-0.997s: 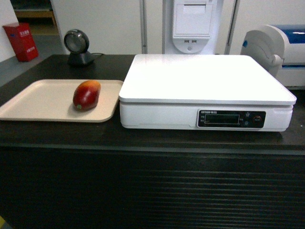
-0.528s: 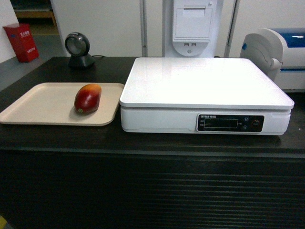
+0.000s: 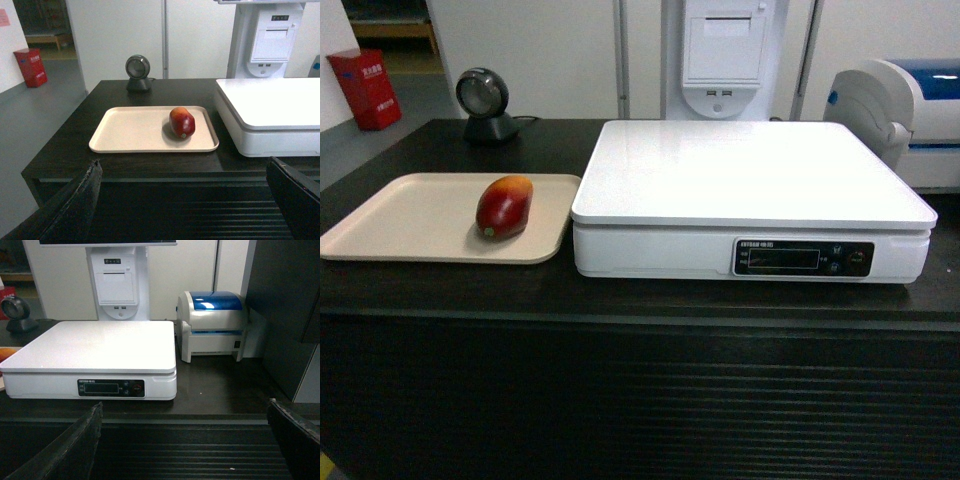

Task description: Place dark red mango on scale at checkout

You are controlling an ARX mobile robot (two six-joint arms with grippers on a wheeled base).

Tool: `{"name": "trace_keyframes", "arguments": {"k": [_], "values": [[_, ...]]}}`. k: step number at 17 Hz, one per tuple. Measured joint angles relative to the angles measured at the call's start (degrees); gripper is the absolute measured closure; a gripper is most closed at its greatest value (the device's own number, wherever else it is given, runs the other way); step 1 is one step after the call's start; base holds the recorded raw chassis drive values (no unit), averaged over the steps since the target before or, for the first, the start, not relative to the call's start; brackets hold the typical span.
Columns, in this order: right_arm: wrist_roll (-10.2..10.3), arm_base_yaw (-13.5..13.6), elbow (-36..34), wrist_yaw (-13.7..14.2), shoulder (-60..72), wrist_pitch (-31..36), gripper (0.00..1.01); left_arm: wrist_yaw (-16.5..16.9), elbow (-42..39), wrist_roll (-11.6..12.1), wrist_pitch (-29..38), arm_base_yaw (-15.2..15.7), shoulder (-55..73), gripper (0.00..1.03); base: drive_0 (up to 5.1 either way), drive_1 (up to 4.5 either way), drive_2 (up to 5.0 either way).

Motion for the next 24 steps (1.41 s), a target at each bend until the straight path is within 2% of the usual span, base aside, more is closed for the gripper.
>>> {"name": "trace_keyframes", "arguments": {"k": [7, 8, 9, 10, 12, 14, 15, 17, 19, 21, 24], "values": [[0.0, 0.0, 0.0, 0.0, 0.0, 0.0, 0.03, -0.5, 0.0, -0.1, -0.6, -0.1, 0.1, 0.05, 0.0, 0.00, 0.0], [0.0, 0.0, 0.0, 0.0, 0.0, 0.0, 0.03, -9.9, 3.3, -1.0, -8.5, -4.6, 4.9, 0.05, 0.0, 0.00, 0.0], [0.0, 0.0, 0.0, 0.0, 0.0, 0.0, 0.03, -14.7, 5.8, -0.9, -7.7, -7.5, 11.1, 0.05, 0.0, 0.00, 0.0], [0.0, 0.0, 0.0, 0.0, 0.0, 0.0, 0.03, -15.3, 7.2, 0.4, -3.7, -6.5, 14.7, 0.05, 0.0, 0.00, 0.0], [0.0, 0.0, 0.0, 0.0, 0.0, 0.0, 0.03, -8.6, 9.5, 2.5, 9.1, 1.3, 24.0, 0.05, 0.0, 0.00, 0.0], [0.0, 0.0, 0.0, 0.0, 0.0, 0.0, 0.03, 0.7, 12.7, 4.3, 23.8, 7.2, 41.1, 0.05, 0.0, 0.00, 0.0], [0.0, 0.0, 0.0, 0.0, 0.0, 0.0, 0.03, 4.9, 15.6, 4.4, 29.8, 9.2, 50.1, 0.05, 0.0, 0.00, 0.0], [0.0, 0.0, 0.0, 0.0, 0.0, 0.0, 0.03, 9.8, 24.9, 5.0, 36.8, 9.3, 68.4, 0.05, 0.0, 0.00, 0.0], [0.0, 0.0, 0.0, 0.0, 0.0, 0.0, 0.03, 13.4, 35.5, 5.0, 33.6, 6.8, 84.3, 0.05, 0.0, 0.00, 0.0], [0.0, 0.0, 0.0, 0.0, 0.0, 0.0, 0.03, 15.3, 48.8, 5.4, 28.4, 4.5, 99.8, 0.05, 0.0, 0.00, 0.0], [0.0, 0.0, 0.0, 0.0, 0.0, 0.0, 0.03, 14.5, 68.1, 6.3, 18.0, 2.3, 116.1, 0.05, 0.0, 0.00, 0.0]]}}
